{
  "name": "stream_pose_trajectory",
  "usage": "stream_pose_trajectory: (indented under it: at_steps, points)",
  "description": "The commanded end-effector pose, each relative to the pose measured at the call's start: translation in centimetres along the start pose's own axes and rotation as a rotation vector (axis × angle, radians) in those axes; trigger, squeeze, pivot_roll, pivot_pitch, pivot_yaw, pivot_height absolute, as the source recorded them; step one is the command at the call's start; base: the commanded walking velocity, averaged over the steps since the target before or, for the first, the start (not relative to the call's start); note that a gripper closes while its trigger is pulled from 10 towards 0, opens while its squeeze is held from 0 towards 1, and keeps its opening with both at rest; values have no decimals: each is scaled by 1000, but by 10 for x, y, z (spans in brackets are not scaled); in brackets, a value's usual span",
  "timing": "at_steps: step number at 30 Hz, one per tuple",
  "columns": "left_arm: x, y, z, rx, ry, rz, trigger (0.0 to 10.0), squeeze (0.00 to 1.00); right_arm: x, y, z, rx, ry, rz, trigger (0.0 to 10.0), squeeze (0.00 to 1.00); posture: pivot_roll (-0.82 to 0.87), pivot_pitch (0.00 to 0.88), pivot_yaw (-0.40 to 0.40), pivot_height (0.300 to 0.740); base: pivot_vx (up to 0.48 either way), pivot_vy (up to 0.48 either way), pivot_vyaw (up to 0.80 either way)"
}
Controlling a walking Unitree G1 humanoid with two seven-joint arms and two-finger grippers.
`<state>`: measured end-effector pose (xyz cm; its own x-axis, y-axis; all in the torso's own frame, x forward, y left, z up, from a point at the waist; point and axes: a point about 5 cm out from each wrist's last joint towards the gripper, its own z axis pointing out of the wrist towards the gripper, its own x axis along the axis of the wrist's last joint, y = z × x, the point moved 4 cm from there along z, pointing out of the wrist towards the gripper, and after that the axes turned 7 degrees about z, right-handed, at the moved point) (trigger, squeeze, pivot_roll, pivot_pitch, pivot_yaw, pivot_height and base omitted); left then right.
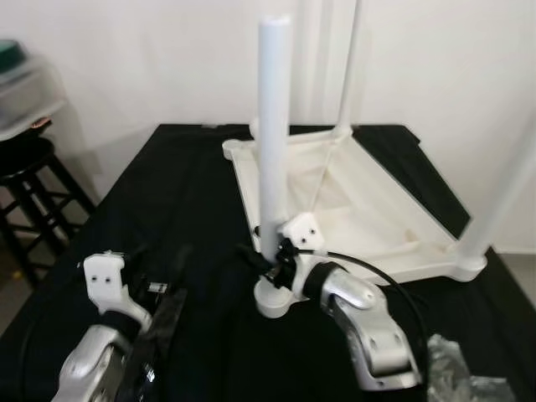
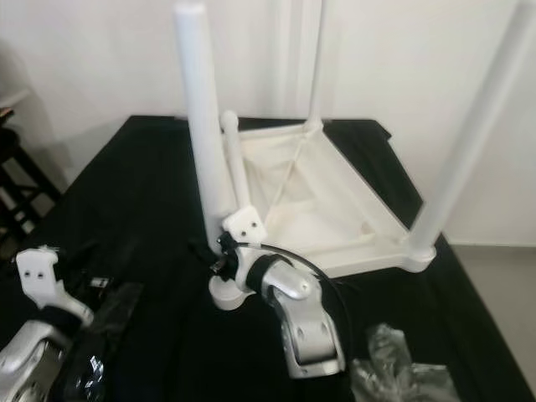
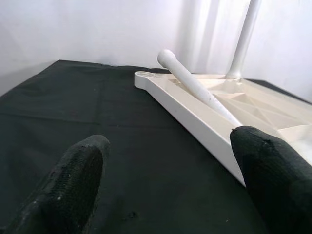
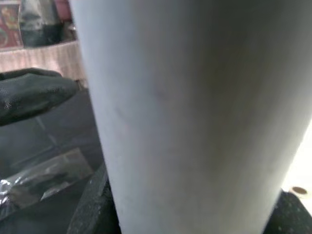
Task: Building children table
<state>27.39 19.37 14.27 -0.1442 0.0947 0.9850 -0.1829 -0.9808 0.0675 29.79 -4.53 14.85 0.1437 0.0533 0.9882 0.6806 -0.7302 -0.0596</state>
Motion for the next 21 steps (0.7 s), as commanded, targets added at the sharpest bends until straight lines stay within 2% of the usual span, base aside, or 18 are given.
stream_pose_trajectory:
  at_steps: [1, 6, 7, 8, 9, 10, 11, 12, 13, 14, 15, 16, 17, 21]
  points:
    - [-1, -2, 1, -16, -16, 6, 10000, 0, -33, 4, 3, 32, -165, 62, 0, 0, -45, 64, 53, 740, 0, 0, 0]
    - [-2, 0, 2, -28, -21, 8, 10000, 0, -32, 7, 6, 74, -171, 41, 0, 0, -45, 64, 53, 740, 0, 0, 0]
    - [-1, -1, 2, -20, -19, 9, 10000, 0, -27, 6, 10, 126, -165, 26, 10000, 576, -40, 63, 56, 740, 0, 0, 0]
    - [-1, -1, 2, -20, -19, 9, 10000, 0, -27, 6, 10, 126, -165, 26, 10000, 576, -40, 63, 56, 740, 0, 0, 0]
    - [-1, -2, 2, -11, -17, 9, 10000, 0, -19, 5, 14, 180, -146, 29, 10000, 1000, -34, 68, 56, 740, 0, 0, 0]
    - [-1, -3, 2, -5, -15, 9, 10000, 0, -7, 3, 16, 274, -111, 37, 10000, 1000, -34, 67, 55, 740, 0, 0, 0]
    - [-1, -3, 2, -5, -15, 9, 10000, 0, -7, 3, 16, 274, -111, 37, 10000, 1000, -34, 67, 55, 740, 0, 0, 0]
    - [0, -3, 2, -2, -13, 9, 10000, 0, 9, 1, 16, 355, -63, 30, 10000, 1000, -34, 69, 55, 740, 0, 0, 0]
    - [0, -3, 2, -2, -13, 9, 10000, 0, 9, 1, 16, 355, -63, 30, 10000, 1000, -34, 69, 55, 740, 0, 0, 0]
    - [0, -3, 2, -3, -12, 7, 10000, 0, 21, -1, 11, 460, -32, 6, 10000, 1000, -38, 70, 54, 740, 0, 0, 0]
    - [0, -3, 2, -3, -12, 7, 10000, 0, 21, -1, 11, 460, -32, 6, 10000, 1000, -38, 70, 54, 740, 0, 0, 0]
    - [0, -2, 2, -4, -12, 5, 10000, 0, 30, -3, 1, 556, -9, -55, 10000, 1000, -36, 71, 56, 740, 0, 0, 0]
    - [0, -2, 3, -6, -13, 2, 10000, 0, 34, -1, -3, 634, -10, -82, 10000, 0, -41, 70, 57, 740, 0, 0, 0]
    - [0, -1, 3, -10, -13, -4, 10000, 0, 39, 11, 0, 678, -14, -108, 10000, 0, -38, 70, 51, 740, 0, 0, 0]
